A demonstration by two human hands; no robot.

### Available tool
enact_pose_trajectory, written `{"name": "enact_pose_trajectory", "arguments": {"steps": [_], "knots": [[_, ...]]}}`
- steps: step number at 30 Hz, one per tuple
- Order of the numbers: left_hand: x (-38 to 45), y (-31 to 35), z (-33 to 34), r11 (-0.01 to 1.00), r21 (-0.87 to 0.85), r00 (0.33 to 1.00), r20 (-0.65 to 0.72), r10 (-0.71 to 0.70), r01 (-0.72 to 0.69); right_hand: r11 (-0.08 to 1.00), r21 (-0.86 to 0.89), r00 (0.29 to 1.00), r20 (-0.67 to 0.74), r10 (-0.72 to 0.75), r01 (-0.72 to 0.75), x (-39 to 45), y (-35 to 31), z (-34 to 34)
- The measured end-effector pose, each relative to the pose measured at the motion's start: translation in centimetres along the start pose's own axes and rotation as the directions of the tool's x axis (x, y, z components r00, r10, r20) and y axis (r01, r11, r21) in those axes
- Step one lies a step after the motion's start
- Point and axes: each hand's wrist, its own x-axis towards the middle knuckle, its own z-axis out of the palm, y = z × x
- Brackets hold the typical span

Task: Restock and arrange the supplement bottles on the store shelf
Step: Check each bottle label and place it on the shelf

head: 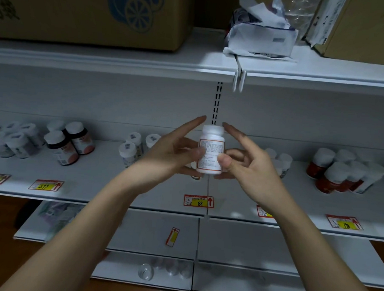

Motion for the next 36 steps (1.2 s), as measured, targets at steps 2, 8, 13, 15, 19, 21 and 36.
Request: {"name": "enact_pose_trajectory", "arguments": {"steps": [2, 8, 13, 15, 19, 21, 36], "knots": [[0.0, 0.1, 0.0, 0.999, 0.016, 0.999, 0.005, -0.042, 0.042, 0.999, -0.016, 0.999, 0.005, 0.046, -0.045, 0.1, -0.4, 0.1], [0.8, 1.3, 0.3, 0.974, 0.054, 0.975, -0.046, -0.22, 0.222, 0.967, 0.086, 0.969, -0.027, 0.244, -0.241, 0.7, -1.8, 1.2], [1.9, 2.5, 0.3, 0.944, 0.027, 0.942, -0.08, -0.325, 0.328, 0.943, 0.113, 0.941, -0.094, 0.324, -0.314, 1.5, -3.2, 1.6], [1.9, 2.9, 0.1, 0.945, 0.034, 0.943, -0.078, -0.322, 0.326, 0.941, 0.119, 0.939, -0.102, 0.33, -0.318, 1.7, -3.5, 1.7], [1.9, 3.2, -0.1, 0.945, 0.027, 0.943, -0.078, -0.323, 0.326, 0.939, 0.127, 0.939, -0.094, 0.332, -0.319, 1.9, -3.7, 1.8], [1.8, 3.2, -0.2, 0.944, 0.028, 0.943, -0.075, -0.325, 0.328, 0.938, 0.128, 0.939, -0.084, 0.334, -0.322, 2.0, -3.7, 1.8], [1.3, 1.9, -1.6, 0.978, 0.019, 0.978, 0.018, -0.209, 0.209, 0.989, 0.04, 0.99, 0.034, 0.139, -0.14, 1.2, -1.9, 0.8]]}}
